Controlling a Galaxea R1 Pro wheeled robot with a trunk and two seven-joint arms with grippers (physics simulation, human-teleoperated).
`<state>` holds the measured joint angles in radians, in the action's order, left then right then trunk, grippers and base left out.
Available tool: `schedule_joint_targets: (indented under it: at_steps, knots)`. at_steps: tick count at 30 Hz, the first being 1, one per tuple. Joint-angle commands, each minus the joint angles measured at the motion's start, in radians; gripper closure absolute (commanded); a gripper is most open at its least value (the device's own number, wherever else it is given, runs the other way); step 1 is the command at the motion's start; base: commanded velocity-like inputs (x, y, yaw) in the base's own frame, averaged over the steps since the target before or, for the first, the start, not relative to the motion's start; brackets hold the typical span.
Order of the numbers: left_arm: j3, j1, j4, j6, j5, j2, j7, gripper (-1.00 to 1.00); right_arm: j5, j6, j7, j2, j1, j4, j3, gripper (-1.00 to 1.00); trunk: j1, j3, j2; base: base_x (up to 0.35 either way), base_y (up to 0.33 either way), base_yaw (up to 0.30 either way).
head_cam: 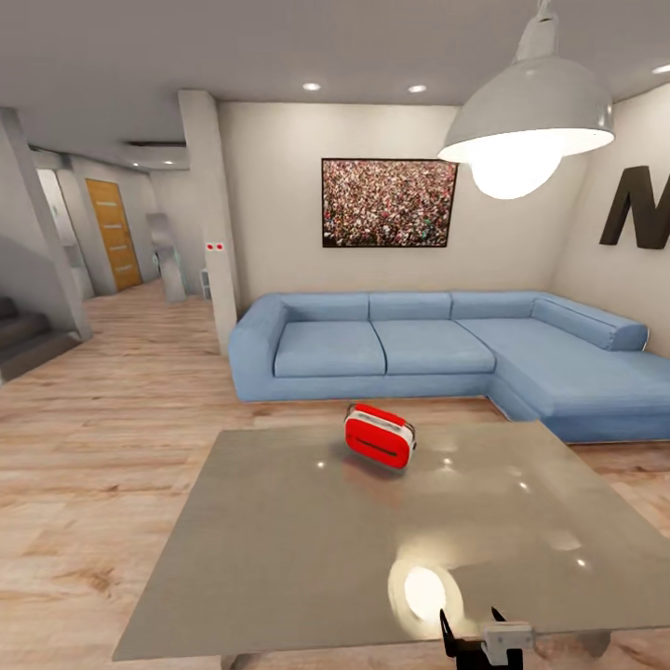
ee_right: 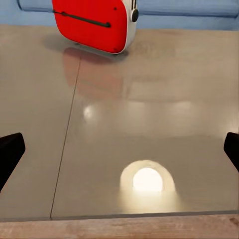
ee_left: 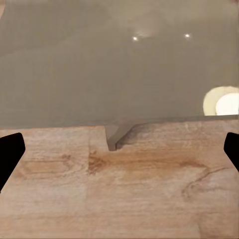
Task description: Turn on the radio receiver that's on the table in the living room.
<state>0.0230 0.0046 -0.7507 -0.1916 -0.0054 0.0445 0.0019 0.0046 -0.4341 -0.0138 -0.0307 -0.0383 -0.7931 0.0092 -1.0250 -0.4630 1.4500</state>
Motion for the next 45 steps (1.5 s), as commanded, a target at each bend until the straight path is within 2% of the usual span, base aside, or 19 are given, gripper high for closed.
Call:
schedule_joint_targets:
  at_steps: [1,24,40,45]
  knots:
    - [0.000,0.000,0.000,0.000,0.000,0.000,0.000,-1.00,0.000,0.000,0.000,0.000,0.000,0.000,0.000,-1.00,0.000,0.000,0.000,0.330,0.000,0.000]
    - [0.000,0.000,-0.001,0.000,0.000,0.000,0.001,-1.00,0.000,0.001,-0.001,0.000,0.000,0.000,0.000,-1.00,0.000,0.000,0.000,0.331,-0.004,0.000]
    - [0.000,0.000,-0.002,0.000,0.000,0.000,0.001,-1.00,0.000,0.003,-0.001,0.001,0.000,0.000,0.001,-1.00,0.000,0.000,0.000,0.266,-0.191,0.000]
    - [0.000,0.000,-0.004,0.000,-0.001,0.000,0.001,-1.00,0.000,0.003,-0.001,0.002,0.000,0.000,0.002,-1.00,0.000,0.000,0.000,0.092,-0.078,0.000]
